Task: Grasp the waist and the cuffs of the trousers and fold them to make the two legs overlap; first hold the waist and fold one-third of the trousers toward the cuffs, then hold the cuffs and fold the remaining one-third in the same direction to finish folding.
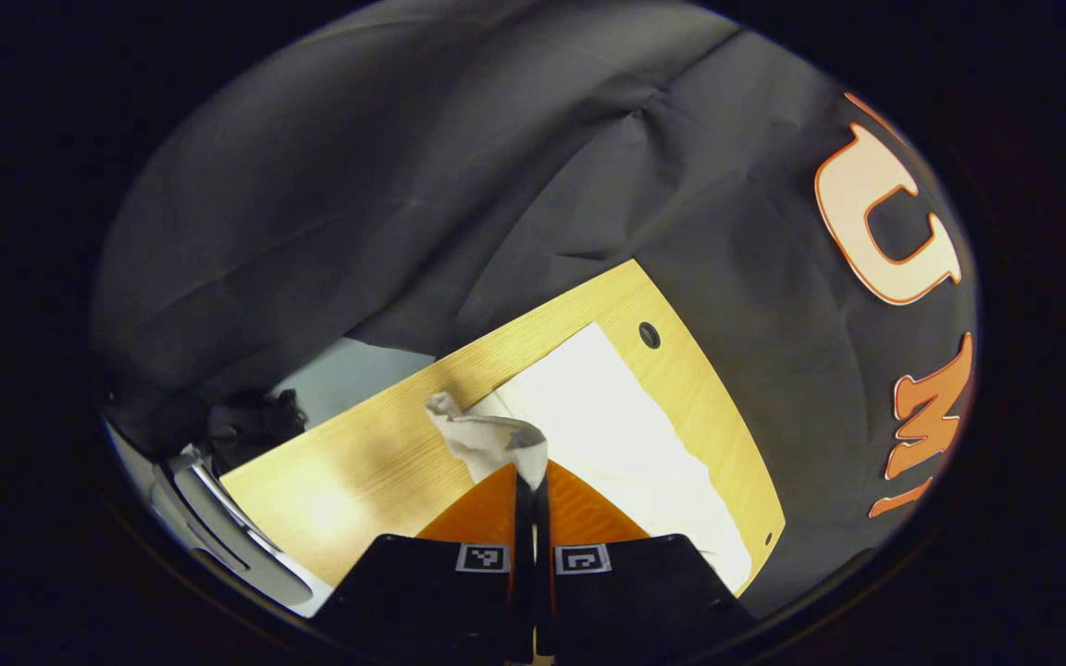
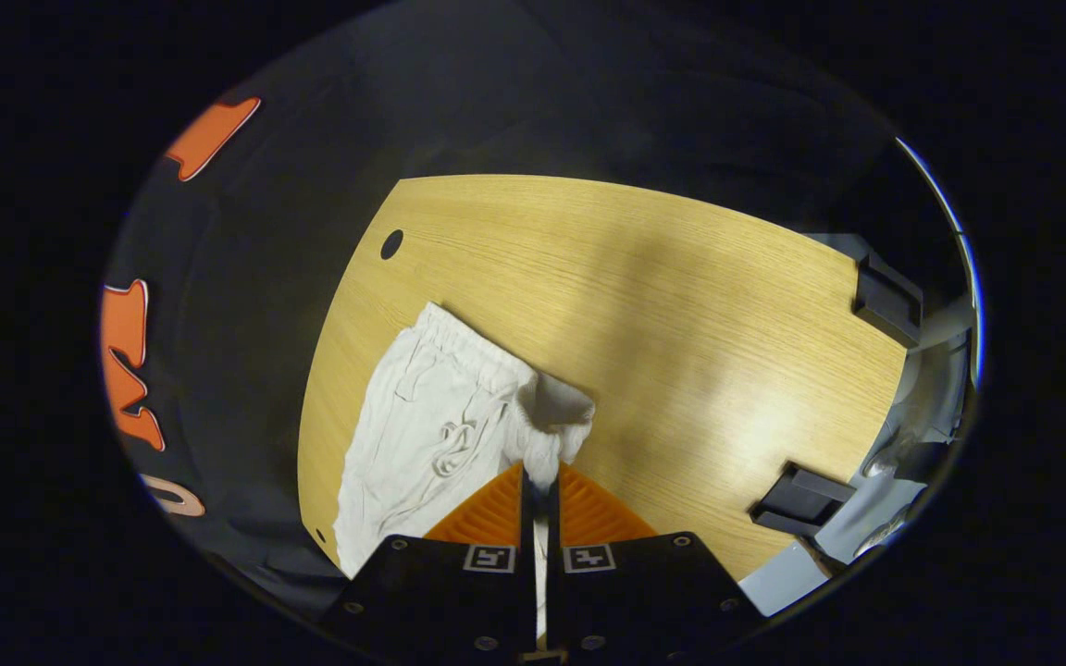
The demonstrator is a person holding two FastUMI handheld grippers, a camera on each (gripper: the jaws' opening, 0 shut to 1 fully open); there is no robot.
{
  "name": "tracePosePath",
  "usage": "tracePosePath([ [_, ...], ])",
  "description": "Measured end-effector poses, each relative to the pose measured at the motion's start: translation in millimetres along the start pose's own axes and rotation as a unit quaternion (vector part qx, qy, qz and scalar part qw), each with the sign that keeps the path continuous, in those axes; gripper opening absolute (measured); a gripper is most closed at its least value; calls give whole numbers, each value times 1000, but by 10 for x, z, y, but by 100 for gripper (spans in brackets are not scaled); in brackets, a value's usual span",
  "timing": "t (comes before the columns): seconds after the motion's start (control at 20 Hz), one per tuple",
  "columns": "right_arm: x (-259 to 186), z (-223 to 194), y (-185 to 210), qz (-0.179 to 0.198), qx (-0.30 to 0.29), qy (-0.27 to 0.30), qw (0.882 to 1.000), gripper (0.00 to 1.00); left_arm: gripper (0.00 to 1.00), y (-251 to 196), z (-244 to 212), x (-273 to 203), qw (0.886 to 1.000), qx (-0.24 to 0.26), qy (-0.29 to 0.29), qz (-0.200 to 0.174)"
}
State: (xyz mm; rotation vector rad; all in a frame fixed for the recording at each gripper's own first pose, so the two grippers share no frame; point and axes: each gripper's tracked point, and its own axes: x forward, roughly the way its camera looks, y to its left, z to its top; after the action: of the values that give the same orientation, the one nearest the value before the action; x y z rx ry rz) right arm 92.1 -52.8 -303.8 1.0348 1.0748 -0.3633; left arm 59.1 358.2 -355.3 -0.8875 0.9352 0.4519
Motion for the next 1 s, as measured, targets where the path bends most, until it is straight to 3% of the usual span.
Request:
tracePosePath([
  [0.3, 1, 192, 350, 9, 30, 8, 999, 4, 4, -331, 279, 397, 996, 73, 53, -19],
  [0.65, 225, 442, 679, 8, 68, 24, 997, 5, 4, -715, 744, 819, 978, 189, 81, -45],
  [1.0, 648, 595, 993, 16, 118, 42, 992, 5, 4, -969, 937, 1466, 969, 224, 88, -49],
])
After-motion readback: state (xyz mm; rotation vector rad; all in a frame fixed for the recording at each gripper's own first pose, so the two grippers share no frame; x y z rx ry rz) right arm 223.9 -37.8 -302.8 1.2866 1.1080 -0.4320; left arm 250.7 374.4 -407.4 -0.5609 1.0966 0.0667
